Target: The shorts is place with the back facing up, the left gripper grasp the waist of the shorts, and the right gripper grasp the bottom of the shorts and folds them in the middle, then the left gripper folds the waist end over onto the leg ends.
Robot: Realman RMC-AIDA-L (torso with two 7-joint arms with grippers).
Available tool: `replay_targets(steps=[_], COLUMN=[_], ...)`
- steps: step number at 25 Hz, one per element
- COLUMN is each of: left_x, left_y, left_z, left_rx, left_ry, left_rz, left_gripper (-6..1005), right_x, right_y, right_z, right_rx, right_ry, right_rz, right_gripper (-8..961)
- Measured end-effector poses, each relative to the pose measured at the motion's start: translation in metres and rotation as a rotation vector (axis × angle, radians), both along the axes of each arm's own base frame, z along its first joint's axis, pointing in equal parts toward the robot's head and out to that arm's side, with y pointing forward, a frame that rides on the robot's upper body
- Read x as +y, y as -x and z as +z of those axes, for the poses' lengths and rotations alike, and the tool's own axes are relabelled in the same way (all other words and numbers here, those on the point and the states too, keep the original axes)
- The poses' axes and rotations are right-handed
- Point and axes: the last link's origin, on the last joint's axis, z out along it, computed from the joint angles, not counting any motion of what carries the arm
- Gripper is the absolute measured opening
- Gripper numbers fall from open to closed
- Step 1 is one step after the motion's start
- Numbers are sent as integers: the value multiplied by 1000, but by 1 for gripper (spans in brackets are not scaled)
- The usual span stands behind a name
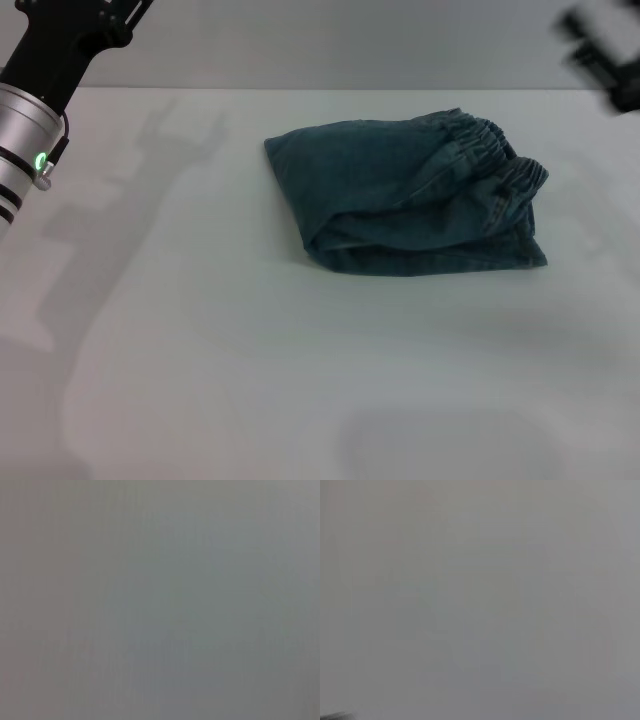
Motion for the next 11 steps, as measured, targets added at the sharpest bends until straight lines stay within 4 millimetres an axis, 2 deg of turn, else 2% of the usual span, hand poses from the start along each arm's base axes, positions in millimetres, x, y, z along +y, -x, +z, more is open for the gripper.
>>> replay_targets(steps=[5,8,11], left_x=[-2,-5,-10], left_y=[3,8,16], left_z=[0,0,2], left_rx=[0,-1,-7], left_ry=[0,-2,-10], left_rz=[8,22,44], left_gripper=[801,801,801], right_x=[-11,-19,-25], right_y=[-45,-64,-75], right_z=[26,38,45], right_rx=[119,180,196], right_ry=[-338,-449,-503], right_rz=[-259,-373,-425], right_gripper=[651,651,651])
